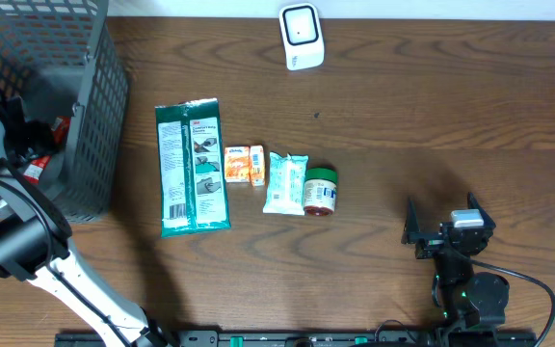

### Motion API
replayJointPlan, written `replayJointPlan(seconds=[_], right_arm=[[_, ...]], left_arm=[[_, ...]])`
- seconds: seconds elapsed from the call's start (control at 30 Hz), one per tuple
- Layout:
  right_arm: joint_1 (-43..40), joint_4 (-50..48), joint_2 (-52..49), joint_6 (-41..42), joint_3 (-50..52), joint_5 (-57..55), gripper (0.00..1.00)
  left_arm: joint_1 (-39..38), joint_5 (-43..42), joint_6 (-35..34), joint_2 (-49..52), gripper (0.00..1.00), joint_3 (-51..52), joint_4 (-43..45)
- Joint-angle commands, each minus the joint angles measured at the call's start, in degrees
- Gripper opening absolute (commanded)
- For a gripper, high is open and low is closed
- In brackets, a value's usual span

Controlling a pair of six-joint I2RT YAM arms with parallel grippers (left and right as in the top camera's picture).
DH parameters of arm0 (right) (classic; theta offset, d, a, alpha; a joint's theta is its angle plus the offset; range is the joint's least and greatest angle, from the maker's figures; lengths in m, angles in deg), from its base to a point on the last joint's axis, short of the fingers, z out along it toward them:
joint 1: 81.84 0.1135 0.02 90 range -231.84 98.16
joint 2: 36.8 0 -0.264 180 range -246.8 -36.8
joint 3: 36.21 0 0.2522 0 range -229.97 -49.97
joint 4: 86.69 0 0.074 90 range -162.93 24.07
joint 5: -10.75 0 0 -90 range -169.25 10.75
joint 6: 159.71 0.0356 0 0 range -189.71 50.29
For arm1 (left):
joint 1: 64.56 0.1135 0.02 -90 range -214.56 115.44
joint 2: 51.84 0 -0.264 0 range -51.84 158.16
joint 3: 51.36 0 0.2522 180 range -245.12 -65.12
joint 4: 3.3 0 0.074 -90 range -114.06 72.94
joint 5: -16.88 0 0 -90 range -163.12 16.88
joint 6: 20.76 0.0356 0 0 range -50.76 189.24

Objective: Scan the item barcode
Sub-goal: 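Grasp the red stick package with the left gripper and lift it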

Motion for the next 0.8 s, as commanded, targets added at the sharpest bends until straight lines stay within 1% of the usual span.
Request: replayJointPlan(seconds=[0.0, 0.07, 0.23, 0.33, 0.4, 0.43, 0.53, 0.6, 0.77], right_arm=[[-0.61, 0.2, 0.22, -0.33, 0.04, 0.22, 0.99], [-0.61, 0.2, 0.22, -0.33, 0.04, 0.22, 0.99], [-0.61, 0.22, 0.22, -0.33, 0.04, 0.22, 0.99], [-0.61, 0.2, 0.22, -0.33, 0.04, 0.22, 0.99], [-0.61, 0.2, 0.22, -0.33, 0.04, 0.22, 0.99], [-0.61, 0.2, 0.22, -0.33, 0.04, 0.22, 0.99], [-0.61, 0.2, 0.22, -0.33, 0.04, 0.22, 0.99], [-0.61, 0.2, 0.22, -0.33, 0.04, 0.22, 0.99], [-0.61, 0.2, 0.22, -0.33, 0.04, 0.22, 0.99]], left_arm=[[0.13, 1.29, -1.27, 1.53, 0.72, 1.05, -1.42], [0.13, 0.81, -4.04, 1.25, 0.72, 1.03, -1.81], [0.13, -3.69, -9.57, -0.24, 0.7, 1.03, -3.26], [0.13, -3.91, -13.44, -1.07, 0.7, 1.01, -3.43], [0.13, -5.6, -13.81, -1.53, 0.7, 0.96, -3.61], [0.13, -6.93, -13.81, -1.77, 0.67, 0.96, -3.61], [0.13, -9.99, -13.79, -2.21, 0.64, 0.74, -3.5], [0.13, -10.32, -13.77, -2.23, 0.6, 0.74, -3.32], [0.13, -10.29, -13.77, -2.23, 0.59, 0.76, -1.77]])
